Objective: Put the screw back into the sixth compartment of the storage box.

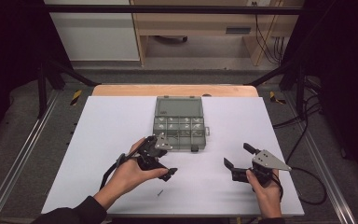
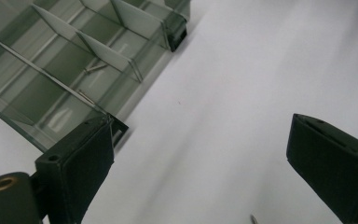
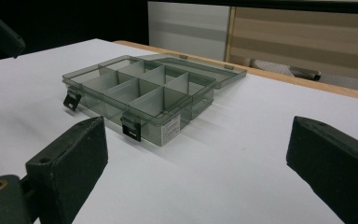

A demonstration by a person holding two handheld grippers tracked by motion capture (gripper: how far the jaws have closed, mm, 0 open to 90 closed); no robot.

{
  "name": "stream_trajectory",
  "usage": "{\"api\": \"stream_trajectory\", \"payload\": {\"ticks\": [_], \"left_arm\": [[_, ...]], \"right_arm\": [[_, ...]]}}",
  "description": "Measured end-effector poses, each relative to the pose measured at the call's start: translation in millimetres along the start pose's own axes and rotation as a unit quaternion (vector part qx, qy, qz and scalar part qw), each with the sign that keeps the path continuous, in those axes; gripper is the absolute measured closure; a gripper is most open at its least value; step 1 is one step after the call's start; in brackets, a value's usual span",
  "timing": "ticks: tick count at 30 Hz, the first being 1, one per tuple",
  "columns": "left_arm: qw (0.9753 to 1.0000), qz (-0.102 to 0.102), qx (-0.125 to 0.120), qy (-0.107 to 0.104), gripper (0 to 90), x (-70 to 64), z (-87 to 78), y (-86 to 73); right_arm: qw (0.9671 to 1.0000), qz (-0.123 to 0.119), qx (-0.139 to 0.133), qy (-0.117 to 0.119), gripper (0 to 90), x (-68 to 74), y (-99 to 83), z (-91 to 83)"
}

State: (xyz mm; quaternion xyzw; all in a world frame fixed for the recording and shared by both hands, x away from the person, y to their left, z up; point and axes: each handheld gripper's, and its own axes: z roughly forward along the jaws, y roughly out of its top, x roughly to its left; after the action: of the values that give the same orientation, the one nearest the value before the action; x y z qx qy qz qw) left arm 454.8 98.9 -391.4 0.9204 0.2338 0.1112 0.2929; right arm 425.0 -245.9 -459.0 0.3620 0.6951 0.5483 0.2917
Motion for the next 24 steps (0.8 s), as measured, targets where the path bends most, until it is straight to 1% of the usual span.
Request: {"api": "stream_trajectory", "payload": {"ticks": [1, 4, 6, 7, 8, 12, 15, 20, 24], "left_arm": [[1.0000, 0.000, 0.003, 0.001, 7.5, -1.7, 0.2, -0.8], [0.9998, 0.011, 0.015, -0.009, 7.4, -6.8, 1.0, -4.1], [0.9994, 0.019, 0.022, -0.019, 8.1, -10.8, 1.8, -7.1], [0.9993, 0.020, 0.025, -0.020, 7.9, -11.9, 2.2, -8.4], [0.9991, 0.020, 0.029, -0.026, 7.7, -13.5, 3.2, -10.6], [0.9978, 0.029, 0.048, -0.034, 7.0, -18.2, 6.0, -16.9], [0.9971, 0.034, 0.057, -0.037, 7.0, -21.9, 8.3, -20.0], [0.9974, 0.032, 0.055, -0.033, 8.5, -25.1, 9.4, -22.0], [0.9972, 0.030, 0.060, -0.034, 8.7, -25.1, 10.0, -22.8]], "right_arm": [[1.0000, 0.000, -0.001, 0.000, 5.4, 0.1, 0.0, 0.1], [1.0000, 0.000, 0.001, -0.001, 5.3, 0.2, 0.0, -0.1], [1.0000, 0.001, 0.002, -0.001, 5.2, 0.3, 0.0, -0.1], [1.0000, 0.002, 0.002, -0.002, 5.2, 0.3, -0.1, 0.1], [1.0000, 0.001, 0.002, -0.002, 5.2, 0.2, -0.2, 0.2], [1.0000, 0.000, 0.003, -0.001, 5.2, 0.4, -0.4, 0.6], [1.0000, 0.000, 0.003, -0.001, 5.2, 0.4, -0.5, 0.3], [1.0000, 0.000, 0.004, -0.002, 5.2, 0.4, -0.7, 0.4], [1.0000, 0.000, 0.004, -0.002, 5.2, 0.3, -0.7, 0.3]]}}
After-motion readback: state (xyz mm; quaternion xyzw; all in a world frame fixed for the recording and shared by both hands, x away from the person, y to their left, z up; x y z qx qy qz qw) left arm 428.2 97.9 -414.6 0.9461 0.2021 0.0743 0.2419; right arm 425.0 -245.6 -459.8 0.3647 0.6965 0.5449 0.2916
